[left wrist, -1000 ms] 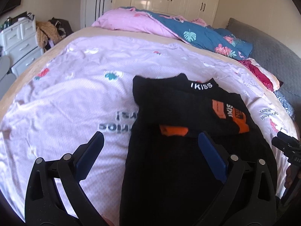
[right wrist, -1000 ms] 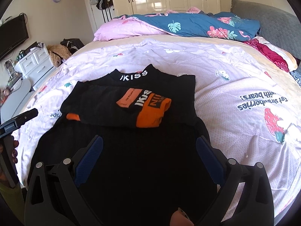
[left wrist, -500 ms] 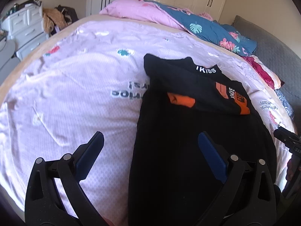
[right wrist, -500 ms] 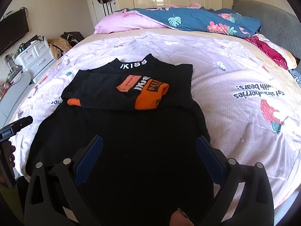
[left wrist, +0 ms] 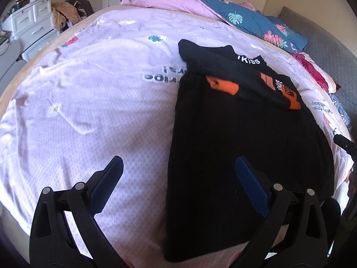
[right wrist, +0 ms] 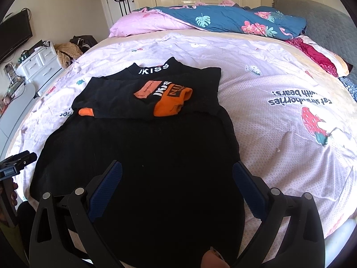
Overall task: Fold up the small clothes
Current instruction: 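Move both tools down to the hem of the black top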
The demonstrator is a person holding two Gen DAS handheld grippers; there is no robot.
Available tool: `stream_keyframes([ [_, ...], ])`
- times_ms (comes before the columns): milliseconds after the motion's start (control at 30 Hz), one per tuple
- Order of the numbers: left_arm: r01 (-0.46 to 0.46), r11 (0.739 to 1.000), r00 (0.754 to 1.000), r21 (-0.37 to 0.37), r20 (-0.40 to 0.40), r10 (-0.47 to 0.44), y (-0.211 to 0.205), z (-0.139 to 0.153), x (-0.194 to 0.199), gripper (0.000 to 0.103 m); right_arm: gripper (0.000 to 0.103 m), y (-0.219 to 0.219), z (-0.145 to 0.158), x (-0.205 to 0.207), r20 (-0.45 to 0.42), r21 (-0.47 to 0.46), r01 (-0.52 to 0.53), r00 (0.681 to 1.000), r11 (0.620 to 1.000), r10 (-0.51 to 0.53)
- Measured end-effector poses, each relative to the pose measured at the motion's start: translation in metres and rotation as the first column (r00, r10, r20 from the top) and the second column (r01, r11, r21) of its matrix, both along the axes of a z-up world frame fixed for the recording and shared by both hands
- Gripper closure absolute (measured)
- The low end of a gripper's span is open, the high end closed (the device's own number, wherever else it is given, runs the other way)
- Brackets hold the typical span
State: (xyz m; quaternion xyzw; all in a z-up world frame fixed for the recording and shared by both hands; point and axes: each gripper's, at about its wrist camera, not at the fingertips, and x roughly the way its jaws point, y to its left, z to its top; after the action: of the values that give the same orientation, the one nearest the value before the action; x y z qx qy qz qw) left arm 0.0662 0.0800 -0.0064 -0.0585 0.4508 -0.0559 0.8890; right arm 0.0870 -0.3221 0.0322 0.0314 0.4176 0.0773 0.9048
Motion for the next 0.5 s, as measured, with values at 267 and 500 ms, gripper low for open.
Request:
stream_keyframes([
  [267,0.024,0.999,1.000,-0.032,-0.014,-0.025,0.001,-0.003,-0.018,0.020,0.004,-0.007,-0.001,-0.013,-0.013,-0.001,0.010,1.000,1.000,-0.010],
  [500,0.038,0.995,0.998,-0.092,-0.054,-0.043,0.001,-0.011,-0.032,0.047,0.004,-0.014,0.001,-0.025,-0.011,-0.001,0.021,1.000,1.000,-0.021],
])
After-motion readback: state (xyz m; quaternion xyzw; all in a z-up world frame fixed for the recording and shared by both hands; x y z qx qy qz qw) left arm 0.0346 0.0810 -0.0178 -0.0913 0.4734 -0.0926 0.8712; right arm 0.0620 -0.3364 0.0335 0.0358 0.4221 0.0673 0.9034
